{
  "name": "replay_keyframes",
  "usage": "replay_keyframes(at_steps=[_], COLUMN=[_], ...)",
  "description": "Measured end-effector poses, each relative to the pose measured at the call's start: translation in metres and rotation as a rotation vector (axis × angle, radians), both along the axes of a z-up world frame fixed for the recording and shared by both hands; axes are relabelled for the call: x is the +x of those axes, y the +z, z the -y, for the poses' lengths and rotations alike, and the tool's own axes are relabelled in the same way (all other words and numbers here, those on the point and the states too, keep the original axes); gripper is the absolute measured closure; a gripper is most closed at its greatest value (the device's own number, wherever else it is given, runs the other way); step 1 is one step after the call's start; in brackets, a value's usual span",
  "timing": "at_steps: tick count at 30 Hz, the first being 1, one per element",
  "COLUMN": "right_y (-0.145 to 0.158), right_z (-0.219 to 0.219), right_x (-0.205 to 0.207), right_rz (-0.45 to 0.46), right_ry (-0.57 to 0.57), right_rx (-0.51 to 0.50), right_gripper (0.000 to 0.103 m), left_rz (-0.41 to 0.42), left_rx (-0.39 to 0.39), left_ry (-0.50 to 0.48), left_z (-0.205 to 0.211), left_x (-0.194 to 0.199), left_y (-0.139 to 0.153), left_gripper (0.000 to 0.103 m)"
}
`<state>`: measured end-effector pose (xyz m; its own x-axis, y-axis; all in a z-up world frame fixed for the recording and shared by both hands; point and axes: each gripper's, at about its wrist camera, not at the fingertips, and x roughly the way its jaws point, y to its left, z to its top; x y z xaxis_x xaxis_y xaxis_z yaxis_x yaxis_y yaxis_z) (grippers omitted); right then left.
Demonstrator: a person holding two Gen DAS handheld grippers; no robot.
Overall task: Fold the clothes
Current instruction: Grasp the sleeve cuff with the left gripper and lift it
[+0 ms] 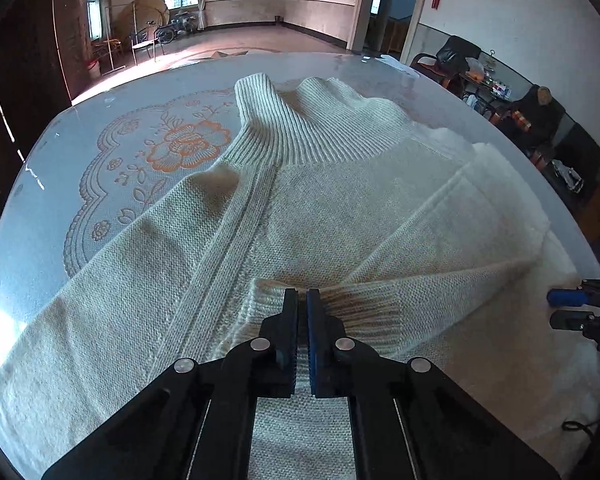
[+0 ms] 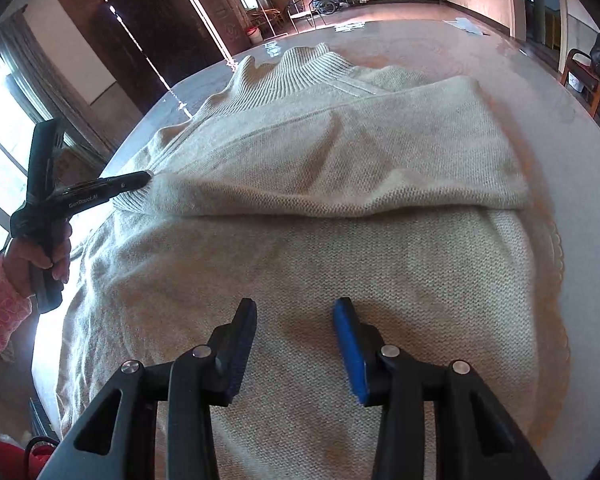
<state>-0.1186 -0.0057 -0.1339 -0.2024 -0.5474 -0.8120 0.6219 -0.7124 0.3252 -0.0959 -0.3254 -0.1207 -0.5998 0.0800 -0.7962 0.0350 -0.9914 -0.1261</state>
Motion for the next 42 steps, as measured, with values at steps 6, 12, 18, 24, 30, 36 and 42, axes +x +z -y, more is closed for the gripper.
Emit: replay_keyframes(at_steps=[6, 12, 18, 24, 30, 36, 42], right_y=[0.0, 0.001, 0.001, 0.001, 0.001, 0.001, 0.001], right_z=[0.001, 0.002, 0.001, -0.002, -0.001, -0.001, -0.001], right_x=[0.001, 0.001, 0.004, 0.002, 0.001, -0.002, 0.001], right_rz=[0.002, 0.003, -0.003, 0.007, 0.016, 0.03, 0.019], right_ry=[-0.003, -0.004, 0.005, -0.001, -0.004, -0.01, -0.008], right_rx=[0.002, 0.01, 0.01, -0.005, -0.008, -0.003, 0.001], right_gripper=[0.062, 0.062, 0.062, 0.062, 0.062, 0.062, 0.062], left_rz=[-0.091, 0.021, 0.074, 0.078, -0.063, -0.01, 0.133], left_rx=[0.038, -0.004, -0.019, -0.026, 0.025, -0.055, 0.018], left_ry=[0.06, 0.046, -0.022, -0.092, -0.029, -0.065, -0.094], left_z=[0.014, 0.027, 0.021, 0.005, 0.02, 0.024, 0.022], left_x=[0.014, -0.013, -0.022, -0.017, -0.007, -0.026, -0.023], left_y=[0.028, 0.022, 0.008, 0.0, 0.036, 0.041, 0.003], left_gripper=[0.102, 0.075, 0.058, 0.099, 0.102, 0.093, 0.061])
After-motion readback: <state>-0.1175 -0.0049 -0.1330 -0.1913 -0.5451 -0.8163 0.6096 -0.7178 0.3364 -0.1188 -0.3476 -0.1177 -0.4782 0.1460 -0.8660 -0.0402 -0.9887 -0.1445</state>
